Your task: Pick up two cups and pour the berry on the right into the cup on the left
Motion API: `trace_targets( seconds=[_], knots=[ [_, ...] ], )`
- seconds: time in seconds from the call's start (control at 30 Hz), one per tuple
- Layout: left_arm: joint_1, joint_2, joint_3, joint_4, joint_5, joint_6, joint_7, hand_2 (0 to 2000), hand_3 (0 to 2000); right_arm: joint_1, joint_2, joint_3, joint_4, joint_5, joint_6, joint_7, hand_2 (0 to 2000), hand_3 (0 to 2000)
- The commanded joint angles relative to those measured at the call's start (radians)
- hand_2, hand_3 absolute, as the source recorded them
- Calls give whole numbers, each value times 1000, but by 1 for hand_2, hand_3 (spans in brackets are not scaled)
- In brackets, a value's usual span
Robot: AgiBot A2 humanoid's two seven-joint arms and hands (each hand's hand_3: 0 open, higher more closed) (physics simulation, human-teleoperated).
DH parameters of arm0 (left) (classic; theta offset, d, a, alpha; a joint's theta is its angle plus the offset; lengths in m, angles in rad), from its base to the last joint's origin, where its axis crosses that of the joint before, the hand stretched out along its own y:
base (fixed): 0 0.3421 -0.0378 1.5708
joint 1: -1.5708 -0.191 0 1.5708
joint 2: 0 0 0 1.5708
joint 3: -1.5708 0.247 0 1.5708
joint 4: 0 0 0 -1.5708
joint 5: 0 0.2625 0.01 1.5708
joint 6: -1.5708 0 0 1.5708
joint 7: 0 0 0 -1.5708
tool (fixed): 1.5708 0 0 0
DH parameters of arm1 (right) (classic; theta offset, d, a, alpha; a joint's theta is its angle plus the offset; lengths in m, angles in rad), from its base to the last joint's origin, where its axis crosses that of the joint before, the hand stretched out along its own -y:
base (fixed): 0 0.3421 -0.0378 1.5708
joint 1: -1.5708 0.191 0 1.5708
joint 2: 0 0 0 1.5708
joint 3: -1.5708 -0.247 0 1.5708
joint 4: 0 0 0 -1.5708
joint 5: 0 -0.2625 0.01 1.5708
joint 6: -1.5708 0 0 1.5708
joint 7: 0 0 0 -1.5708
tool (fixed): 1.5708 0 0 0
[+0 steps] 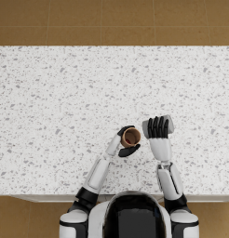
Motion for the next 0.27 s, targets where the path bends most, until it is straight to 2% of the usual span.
trace_targets(
  seconds=[0.03,0.27],
  knots=[
    [0,0,0,0,0,0,0,2000,1280,0,0,0,0,0,-1,0,2000,1280],
    [0,0,0,0,0,0,0,2000,1280,0,0,0,0,0,-1,0,2000,1280]
  ],
)
